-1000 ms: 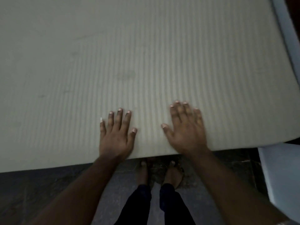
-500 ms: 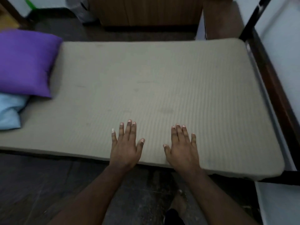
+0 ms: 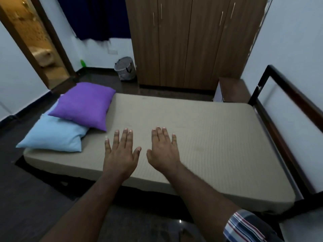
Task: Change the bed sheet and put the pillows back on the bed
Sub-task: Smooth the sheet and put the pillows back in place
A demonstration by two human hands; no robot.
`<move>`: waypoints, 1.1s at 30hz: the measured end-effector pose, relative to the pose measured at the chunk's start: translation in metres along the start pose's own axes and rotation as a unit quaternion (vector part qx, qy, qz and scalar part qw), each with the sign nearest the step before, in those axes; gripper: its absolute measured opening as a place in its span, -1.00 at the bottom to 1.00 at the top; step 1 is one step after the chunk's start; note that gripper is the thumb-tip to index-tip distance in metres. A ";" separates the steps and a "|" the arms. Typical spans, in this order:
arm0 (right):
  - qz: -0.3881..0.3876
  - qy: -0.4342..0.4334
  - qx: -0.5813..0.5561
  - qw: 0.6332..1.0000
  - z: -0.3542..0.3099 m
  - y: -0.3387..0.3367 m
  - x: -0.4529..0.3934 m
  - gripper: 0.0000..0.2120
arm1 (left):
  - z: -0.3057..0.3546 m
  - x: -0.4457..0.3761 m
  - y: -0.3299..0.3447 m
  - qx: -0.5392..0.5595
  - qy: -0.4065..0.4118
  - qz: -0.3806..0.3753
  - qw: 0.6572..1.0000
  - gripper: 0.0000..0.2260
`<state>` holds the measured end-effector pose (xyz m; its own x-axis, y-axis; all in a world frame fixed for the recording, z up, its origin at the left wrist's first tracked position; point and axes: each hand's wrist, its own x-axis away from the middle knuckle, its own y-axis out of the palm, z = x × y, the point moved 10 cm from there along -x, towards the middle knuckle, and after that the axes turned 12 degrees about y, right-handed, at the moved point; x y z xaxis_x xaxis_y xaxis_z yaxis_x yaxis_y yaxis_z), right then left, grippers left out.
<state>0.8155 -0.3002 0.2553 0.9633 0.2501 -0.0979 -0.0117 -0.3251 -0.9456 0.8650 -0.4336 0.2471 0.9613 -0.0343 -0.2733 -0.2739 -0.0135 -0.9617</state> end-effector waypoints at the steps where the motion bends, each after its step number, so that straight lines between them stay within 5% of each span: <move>1: 0.001 -0.009 -0.005 1.000 -0.016 -0.006 -0.003 -0.28 | -0.011 0.001 -0.009 -0.005 -0.002 0.011 1.000 -0.35; 25: -0.034 0.021 -0.011 0.999 -0.192 0.049 -0.181 -0.30 | -0.229 -0.137 0.020 0.020 0.037 0.039 0.998 -0.36; 33: -0.048 0.062 0.004 0.997 -0.306 0.115 -0.194 -0.29 | -0.358 -0.111 0.030 0.047 0.056 0.013 0.997 -0.38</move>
<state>0.7092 -0.6647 0.2607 0.9856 0.1658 0.0321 0.0812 -0.2982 -0.9510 0.7399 -0.7879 0.2567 0.9431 -0.1449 -0.2994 -0.2899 0.0831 -0.9534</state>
